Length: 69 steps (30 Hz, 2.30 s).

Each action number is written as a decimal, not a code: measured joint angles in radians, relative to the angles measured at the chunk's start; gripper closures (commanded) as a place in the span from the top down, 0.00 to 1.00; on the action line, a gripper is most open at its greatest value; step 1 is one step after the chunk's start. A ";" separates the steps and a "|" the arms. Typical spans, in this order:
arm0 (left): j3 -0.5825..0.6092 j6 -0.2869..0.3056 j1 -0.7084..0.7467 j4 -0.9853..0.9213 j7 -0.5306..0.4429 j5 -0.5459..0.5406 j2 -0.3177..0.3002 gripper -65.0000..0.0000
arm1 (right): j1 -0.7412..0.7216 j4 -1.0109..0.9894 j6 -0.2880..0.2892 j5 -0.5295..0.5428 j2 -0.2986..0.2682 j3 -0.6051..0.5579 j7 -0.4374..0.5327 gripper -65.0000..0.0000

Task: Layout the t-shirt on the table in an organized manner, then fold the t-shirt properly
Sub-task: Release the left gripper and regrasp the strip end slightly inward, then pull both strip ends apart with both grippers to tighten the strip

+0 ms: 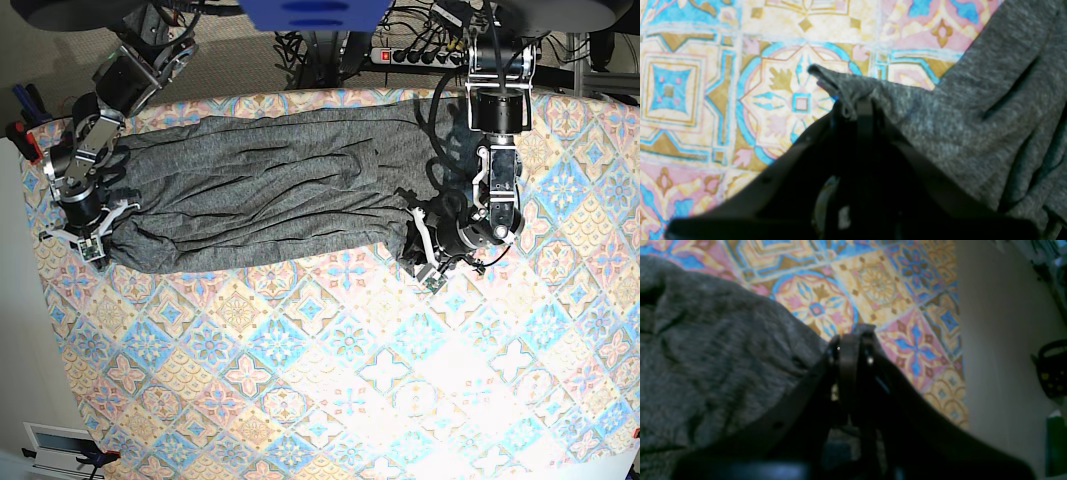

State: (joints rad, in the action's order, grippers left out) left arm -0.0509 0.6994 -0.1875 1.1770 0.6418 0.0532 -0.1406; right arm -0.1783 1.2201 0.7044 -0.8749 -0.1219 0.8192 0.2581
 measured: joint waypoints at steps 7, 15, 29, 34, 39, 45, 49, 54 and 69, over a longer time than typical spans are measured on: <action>-0.156 -0.001 0.080 0.165 0.085 0.060 0.041 0.06 | -0.002 0.010 0.000 0.009 0.000 0.002 0.001 0.00; -0.118 -0.003 0.182 0.335 0.131 0.098 0.033 0.06 | 0.003 0.065 0.006 0.032 0.003 0.004 -0.004 0.00; -0.125 0.003 0.295 0.548 0.159 0.107 0.035 0.06 | 0.108 0.171 0.001 0.154 0.014 0.006 0.001 0.00; -0.125 0.002 0.334 0.626 0.145 0.103 0.032 0.06 | 0.171 0.229 0.003 0.216 0.017 0.007 -0.002 0.00; -0.127 0.003 0.357 0.627 0.145 0.103 0.000 0.06 | 0.184 0.269 0.002 0.291 0.015 0.084 -0.004 0.00; -0.200 0.008 0.378 0.628 0.138 0.102 0.005 0.06 | 0.185 0.269 0.006 0.315 0.018 0.168 -0.007 0.00; -0.220 0.004 0.396 0.628 0.141 0.105 0.005 0.06 | 0.211 0.266 0.006 0.322 0.020 0.164 0.000 0.00; -0.223 0.005 0.422 0.628 0.141 0.105 0.005 0.06 | 0.243 0.267 0.006 0.322 0.048 0.175 -0.007 0.00; -0.223 0.004 0.462 0.629 0.135 0.105 -0.014 0.06 | 0.284 0.266 0.002 0.381 0.121 0.220 -0.003 0.00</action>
State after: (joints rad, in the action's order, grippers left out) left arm -0.2741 0.7036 0.2741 1.8057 0.7773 0.1581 -0.1551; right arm 0.1055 1.4857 0.7059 -0.4934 -0.0006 1.0393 0.2546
